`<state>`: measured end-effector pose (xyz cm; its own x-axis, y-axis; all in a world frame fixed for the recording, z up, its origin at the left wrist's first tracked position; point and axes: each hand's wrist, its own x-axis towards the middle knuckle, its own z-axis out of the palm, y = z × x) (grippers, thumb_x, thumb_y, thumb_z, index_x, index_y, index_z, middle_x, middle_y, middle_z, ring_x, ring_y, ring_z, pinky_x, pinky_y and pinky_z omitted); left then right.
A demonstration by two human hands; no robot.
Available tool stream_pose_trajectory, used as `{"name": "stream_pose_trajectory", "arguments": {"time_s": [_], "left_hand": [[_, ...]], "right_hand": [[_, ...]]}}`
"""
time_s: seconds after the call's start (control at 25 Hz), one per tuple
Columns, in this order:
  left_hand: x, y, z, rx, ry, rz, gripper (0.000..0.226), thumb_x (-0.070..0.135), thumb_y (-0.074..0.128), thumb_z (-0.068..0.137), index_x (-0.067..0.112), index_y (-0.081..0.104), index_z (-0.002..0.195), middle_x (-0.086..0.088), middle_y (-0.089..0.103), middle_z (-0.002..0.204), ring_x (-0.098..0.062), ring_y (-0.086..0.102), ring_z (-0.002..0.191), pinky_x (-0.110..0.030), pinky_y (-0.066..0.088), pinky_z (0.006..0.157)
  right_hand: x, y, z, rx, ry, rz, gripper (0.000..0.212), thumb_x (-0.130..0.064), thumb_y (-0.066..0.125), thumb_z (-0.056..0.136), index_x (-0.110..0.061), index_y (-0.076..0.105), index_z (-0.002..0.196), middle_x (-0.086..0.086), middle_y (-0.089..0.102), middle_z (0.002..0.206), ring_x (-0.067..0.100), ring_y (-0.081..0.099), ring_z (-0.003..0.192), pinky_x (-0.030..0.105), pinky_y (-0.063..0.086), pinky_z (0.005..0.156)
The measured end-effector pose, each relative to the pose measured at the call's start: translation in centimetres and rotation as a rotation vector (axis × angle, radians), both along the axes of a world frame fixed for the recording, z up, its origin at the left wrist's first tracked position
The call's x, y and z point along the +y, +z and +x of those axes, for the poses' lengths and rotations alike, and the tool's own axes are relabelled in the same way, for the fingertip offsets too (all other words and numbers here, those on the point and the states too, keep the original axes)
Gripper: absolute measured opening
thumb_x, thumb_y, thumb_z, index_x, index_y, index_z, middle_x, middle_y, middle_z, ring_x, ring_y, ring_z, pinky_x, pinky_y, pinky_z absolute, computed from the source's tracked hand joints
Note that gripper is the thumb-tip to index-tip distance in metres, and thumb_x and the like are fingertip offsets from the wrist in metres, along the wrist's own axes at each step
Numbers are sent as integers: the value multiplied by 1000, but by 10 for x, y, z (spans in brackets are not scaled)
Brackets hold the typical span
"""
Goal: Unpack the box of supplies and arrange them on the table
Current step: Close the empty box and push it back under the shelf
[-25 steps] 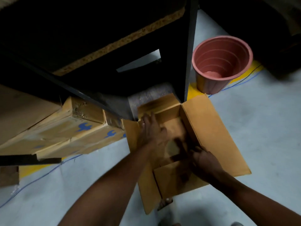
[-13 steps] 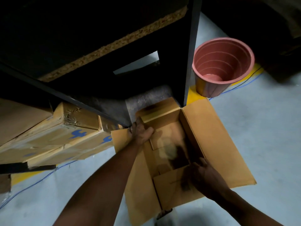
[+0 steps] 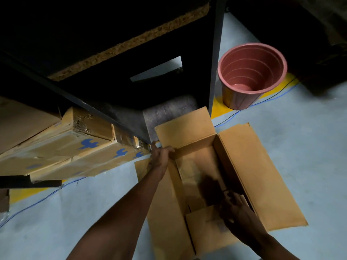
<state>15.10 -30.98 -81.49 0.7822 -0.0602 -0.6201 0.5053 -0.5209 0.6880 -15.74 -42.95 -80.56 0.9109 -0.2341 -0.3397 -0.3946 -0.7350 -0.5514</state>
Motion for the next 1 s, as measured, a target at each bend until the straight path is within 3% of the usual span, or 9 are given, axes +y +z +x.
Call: {"name": "stream_pose_trajectory", "arguments": {"time_s": [0.12,0.24,0.36,0.44,0.56,0.68,0.76,0.88,1.0], "left_hand": [[5,17,-15,-31,-73,38,51,45,60,44,31,64,93,-4,69,99,-33,61,97,-60,45,97],[11,51,-43,-191,-42,-53,39,32,56,64,21,66,99,0,65,93,-21,60,91,-39,49,84],[31,60,-75,-437,-369,-43,51,33,55,70,29,66,120,13,65,123,-5,56,117,-31,43,97],[42,55,-92,-484,-674,149,65,42,55,72,38,52,137,16,47,146,-2,33,139,-34,23,110],[45,41,-108,-496,-1019,510,92,50,56,81,29,12,159,4,8,167,-13,1,153,-43,8,118],[40,32,-123,-460,-1217,726,109,59,56,85,20,-16,157,-8,-19,166,-27,-13,154,-53,3,122],[38,26,-131,-416,-1321,813,116,58,61,84,17,-19,156,-14,-23,164,-32,-14,153,-55,2,121],[28,15,-128,-326,-1410,934,116,60,62,83,16,-16,157,-17,-27,162,-36,-11,153,-58,0,121],[16,9,-122,-252,-1409,994,105,61,57,84,20,-4,159,-19,-22,163,-38,-3,152,-60,0,118]], "right_hand": [[5,-6,-18,40,22,-56,51,-23,81,66,-18,68,115,14,55,128,34,56,112,37,60,78],[10,-5,-30,69,-8,-1,51,-34,72,70,-24,63,119,7,51,129,30,55,111,37,58,80],[12,-3,-41,29,-39,50,36,-37,63,78,-31,62,113,0,49,126,25,56,110,31,58,77],[11,-2,-44,14,-27,39,33,-36,65,79,-33,61,112,0,49,128,25,56,114,30,59,78],[11,-3,-47,4,76,-68,34,-38,63,82,-34,62,116,-2,53,129,26,48,127,34,57,89],[14,-14,-53,86,118,-152,45,-45,53,88,-26,60,128,3,52,141,32,38,141,42,50,101],[17,-17,-58,161,153,-154,58,-47,51,87,-20,55,138,8,46,150,37,33,146,46,46,107],[16,-19,-59,180,207,-171,66,-48,56,78,-14,62,134,15,56,142,41,46,137,49,50,103],[16,-21,-55,204,240,-177,67,-56,38,86,-15,60,135,14,55,143,40,44,139,49,44,110]]}}
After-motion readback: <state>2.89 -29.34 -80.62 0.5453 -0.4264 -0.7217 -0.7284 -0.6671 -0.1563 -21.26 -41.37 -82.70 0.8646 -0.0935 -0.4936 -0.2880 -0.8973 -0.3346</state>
